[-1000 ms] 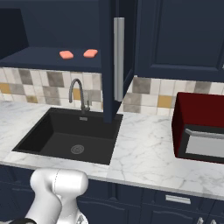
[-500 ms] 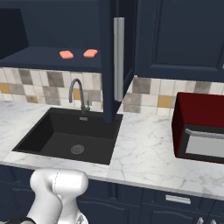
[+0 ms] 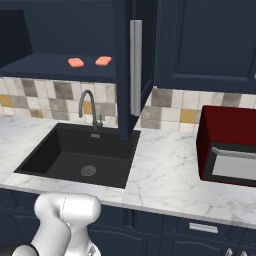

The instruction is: Pick up the bar soap and bar soap from the sink, and place them back in the cabinet, and close the cabinet doors.

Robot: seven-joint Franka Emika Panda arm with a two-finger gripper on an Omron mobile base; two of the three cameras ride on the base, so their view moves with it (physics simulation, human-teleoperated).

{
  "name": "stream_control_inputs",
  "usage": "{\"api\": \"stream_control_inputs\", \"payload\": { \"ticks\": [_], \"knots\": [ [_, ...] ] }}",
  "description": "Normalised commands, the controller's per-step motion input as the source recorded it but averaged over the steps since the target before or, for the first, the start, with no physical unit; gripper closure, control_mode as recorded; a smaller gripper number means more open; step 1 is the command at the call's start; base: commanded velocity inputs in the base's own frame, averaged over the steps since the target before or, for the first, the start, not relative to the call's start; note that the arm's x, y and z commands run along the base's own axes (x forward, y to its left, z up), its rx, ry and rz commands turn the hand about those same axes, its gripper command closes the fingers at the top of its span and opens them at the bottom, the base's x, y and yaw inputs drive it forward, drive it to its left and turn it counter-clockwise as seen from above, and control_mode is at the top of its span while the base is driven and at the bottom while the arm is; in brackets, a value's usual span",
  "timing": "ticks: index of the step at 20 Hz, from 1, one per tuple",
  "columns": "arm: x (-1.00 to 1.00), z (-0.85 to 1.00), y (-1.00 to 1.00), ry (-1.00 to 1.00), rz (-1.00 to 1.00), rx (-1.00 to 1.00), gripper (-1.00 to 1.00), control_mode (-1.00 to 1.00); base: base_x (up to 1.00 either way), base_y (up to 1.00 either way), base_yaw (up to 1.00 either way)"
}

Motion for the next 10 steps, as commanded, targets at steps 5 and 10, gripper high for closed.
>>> {"api": "stream_control_inputs", "payload": {
  "ticks": [5,10],
  "knots": [
    [0.00,0.00,0.41,-0.09,0.03,0.00,-1.00,-1.00,0.00,0.00,0.00],
    [0.00,-0.01,0.37,-0.13,0.01,0.00,-1.00,-1.00,0.00,0.00,0.00]
  ]
}}
